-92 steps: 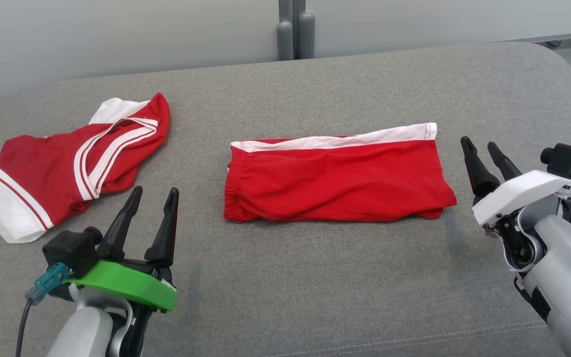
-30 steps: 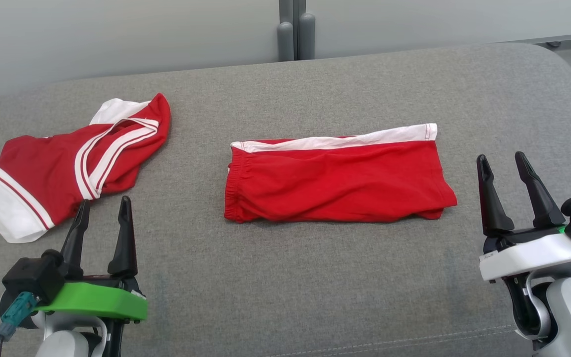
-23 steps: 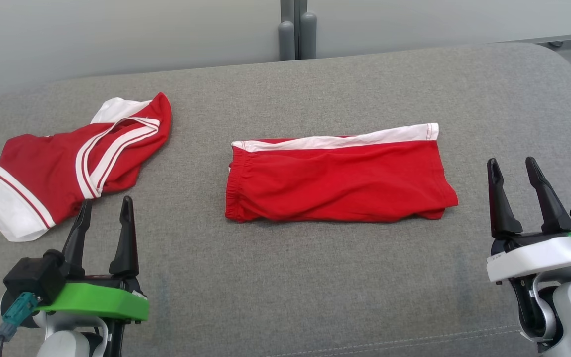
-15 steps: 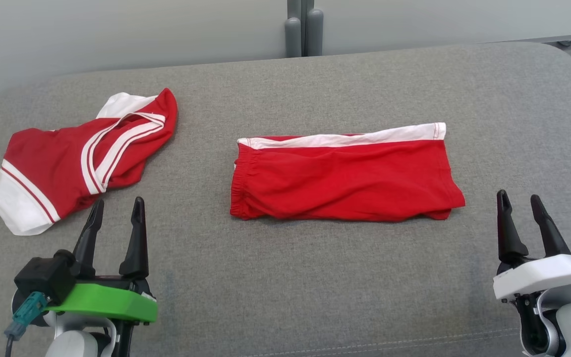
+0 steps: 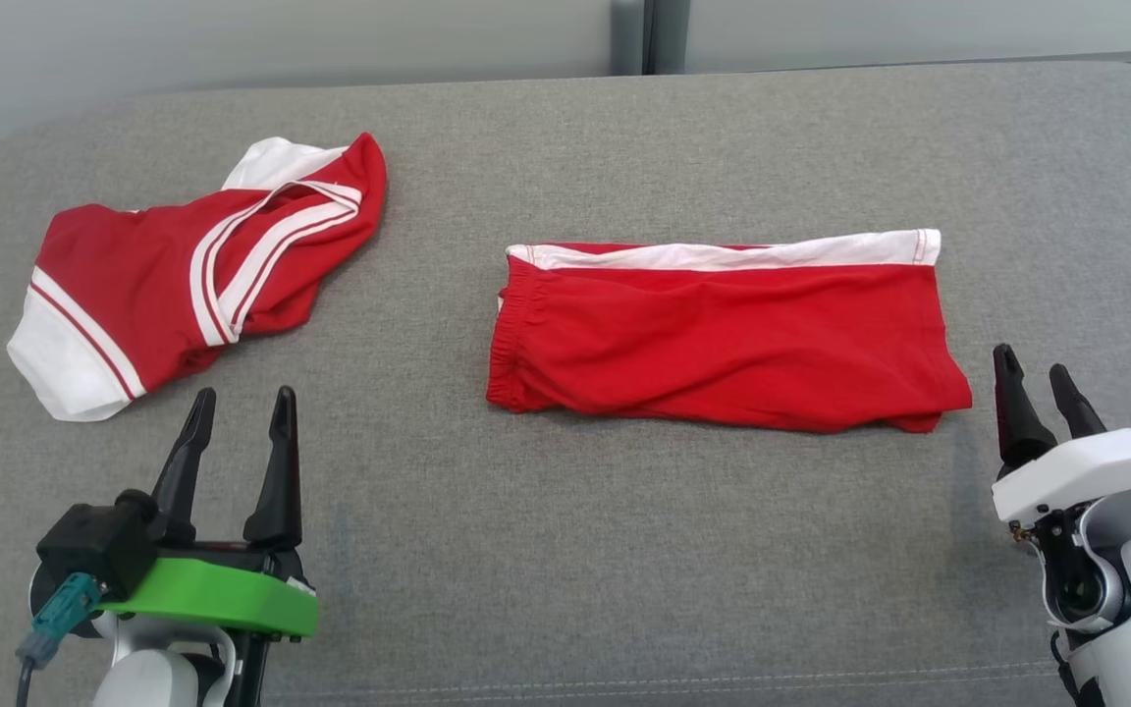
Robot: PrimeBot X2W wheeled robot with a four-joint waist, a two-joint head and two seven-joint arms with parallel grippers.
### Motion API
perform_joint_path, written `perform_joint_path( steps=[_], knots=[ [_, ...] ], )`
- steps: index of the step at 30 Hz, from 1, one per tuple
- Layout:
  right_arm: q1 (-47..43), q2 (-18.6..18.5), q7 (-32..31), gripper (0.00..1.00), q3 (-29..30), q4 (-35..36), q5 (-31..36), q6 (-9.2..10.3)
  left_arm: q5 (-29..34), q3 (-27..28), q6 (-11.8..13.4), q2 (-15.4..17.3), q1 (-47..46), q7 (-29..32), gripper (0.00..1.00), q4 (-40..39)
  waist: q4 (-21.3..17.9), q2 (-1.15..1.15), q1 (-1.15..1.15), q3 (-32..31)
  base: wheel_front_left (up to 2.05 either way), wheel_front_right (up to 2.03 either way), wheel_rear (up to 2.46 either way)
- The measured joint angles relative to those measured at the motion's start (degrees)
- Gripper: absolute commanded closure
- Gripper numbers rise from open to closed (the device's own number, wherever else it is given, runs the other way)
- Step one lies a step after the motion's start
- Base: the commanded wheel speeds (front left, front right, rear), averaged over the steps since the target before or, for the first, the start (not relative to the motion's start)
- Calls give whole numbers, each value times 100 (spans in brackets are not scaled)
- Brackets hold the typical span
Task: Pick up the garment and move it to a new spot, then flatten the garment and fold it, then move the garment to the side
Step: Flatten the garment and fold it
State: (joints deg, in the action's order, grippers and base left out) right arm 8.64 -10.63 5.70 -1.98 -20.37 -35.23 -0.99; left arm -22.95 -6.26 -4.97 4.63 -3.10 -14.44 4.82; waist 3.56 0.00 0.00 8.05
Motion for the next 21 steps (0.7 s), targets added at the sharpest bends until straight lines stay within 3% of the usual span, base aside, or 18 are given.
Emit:
perform_joint_path(
  steps=[21],
  knots=[
    [911, 160, -896, 0, 367, -1618, -734, 112, -3, -8, -59, -40, -193, 1, 0, 158, 528, 0, 0, 296, 0, 0, 0]
  ],
)
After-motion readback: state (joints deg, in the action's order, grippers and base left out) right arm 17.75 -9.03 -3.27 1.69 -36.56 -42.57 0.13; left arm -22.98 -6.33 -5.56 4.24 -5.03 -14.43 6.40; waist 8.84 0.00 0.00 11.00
